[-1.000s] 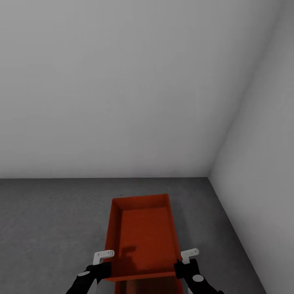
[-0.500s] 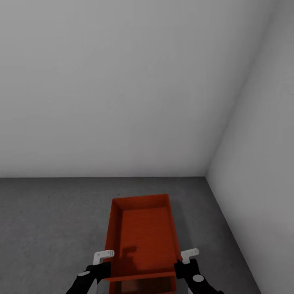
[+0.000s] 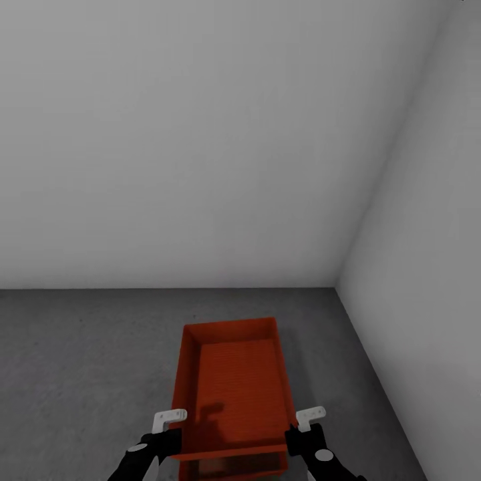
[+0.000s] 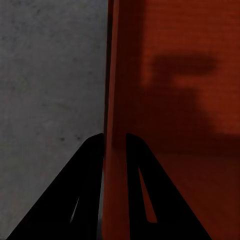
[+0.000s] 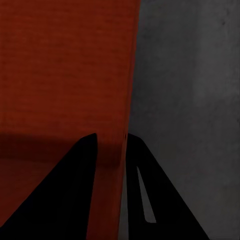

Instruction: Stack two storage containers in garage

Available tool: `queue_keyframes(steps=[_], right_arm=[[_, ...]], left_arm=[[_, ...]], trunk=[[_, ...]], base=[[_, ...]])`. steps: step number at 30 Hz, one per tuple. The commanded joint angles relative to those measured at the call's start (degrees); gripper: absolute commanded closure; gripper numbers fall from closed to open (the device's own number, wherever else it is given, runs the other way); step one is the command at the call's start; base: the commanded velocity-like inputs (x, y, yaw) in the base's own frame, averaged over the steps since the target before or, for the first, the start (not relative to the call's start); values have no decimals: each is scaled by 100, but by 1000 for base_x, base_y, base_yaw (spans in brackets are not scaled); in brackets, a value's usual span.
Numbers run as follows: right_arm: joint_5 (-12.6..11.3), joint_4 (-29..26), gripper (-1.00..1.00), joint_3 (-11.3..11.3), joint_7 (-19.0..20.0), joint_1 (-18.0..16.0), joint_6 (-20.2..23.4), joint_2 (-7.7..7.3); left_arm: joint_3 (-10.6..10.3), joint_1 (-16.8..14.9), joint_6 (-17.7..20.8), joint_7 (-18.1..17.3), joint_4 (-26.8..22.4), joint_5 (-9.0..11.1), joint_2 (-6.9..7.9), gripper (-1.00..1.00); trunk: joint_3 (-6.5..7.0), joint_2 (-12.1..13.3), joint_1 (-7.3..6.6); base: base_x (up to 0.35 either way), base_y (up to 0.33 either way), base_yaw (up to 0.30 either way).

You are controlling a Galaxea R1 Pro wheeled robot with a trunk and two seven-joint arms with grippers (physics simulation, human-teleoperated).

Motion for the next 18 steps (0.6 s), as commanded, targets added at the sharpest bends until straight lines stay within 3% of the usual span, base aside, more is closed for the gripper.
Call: queue_keyframes(steps=[1, 18], right_arm=[[-40, 28, 100, -5, -38, -6, -9, 132], [-33, 32, 100, -4, -38, -6, -9, 132]], left_arm=[[-66, 2, -146, 49, -21, 13, -6, 100], [-66, 2, -146, 42, -21, 14, 1, 100]], trunk=[[-5, -3, -1], [-5, -3, -1]], base=[[-25, 0, 0], [-2, 0, 0]])
